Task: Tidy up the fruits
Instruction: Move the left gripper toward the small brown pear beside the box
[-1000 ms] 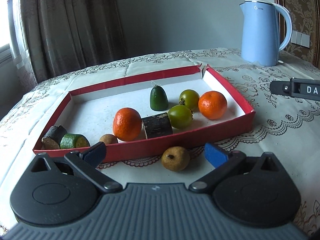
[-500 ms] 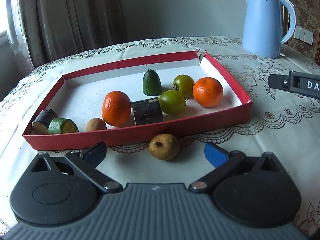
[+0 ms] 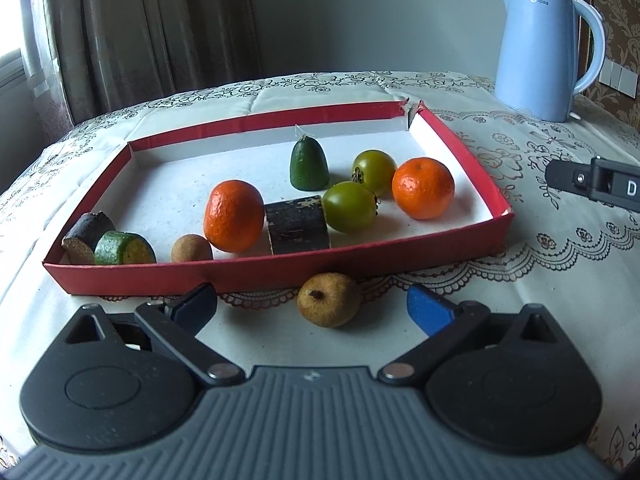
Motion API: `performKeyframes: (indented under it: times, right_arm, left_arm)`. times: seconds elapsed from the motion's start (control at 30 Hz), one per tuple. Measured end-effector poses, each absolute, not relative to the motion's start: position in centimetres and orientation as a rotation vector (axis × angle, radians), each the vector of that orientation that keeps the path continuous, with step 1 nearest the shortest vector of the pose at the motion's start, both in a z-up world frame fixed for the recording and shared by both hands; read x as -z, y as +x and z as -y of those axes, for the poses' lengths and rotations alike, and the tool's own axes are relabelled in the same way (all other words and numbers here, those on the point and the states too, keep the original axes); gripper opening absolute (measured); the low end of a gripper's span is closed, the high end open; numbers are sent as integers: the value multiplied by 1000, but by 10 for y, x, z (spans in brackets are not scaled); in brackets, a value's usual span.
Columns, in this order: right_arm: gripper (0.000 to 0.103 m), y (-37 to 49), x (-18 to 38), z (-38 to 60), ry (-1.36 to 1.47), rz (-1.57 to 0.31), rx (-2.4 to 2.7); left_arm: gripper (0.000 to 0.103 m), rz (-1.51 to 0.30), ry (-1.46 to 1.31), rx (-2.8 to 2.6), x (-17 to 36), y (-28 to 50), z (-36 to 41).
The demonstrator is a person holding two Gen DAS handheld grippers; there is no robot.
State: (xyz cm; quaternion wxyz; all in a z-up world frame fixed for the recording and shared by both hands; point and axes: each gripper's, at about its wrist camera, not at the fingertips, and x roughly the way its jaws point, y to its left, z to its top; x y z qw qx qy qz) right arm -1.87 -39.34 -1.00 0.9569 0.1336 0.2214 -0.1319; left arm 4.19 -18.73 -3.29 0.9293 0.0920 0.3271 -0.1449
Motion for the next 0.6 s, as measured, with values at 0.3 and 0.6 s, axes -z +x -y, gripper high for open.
performKeyframes:
  times: [0.3,0.6]
  right_arm:
    - [86,-18,10,393,271,-450,267]
    - [86,-18,11,393,272,-449,268]
  left_arm:
    - [91,-663,169,332,32,40,185]
    - [87,-670,121,352,33,41,177]
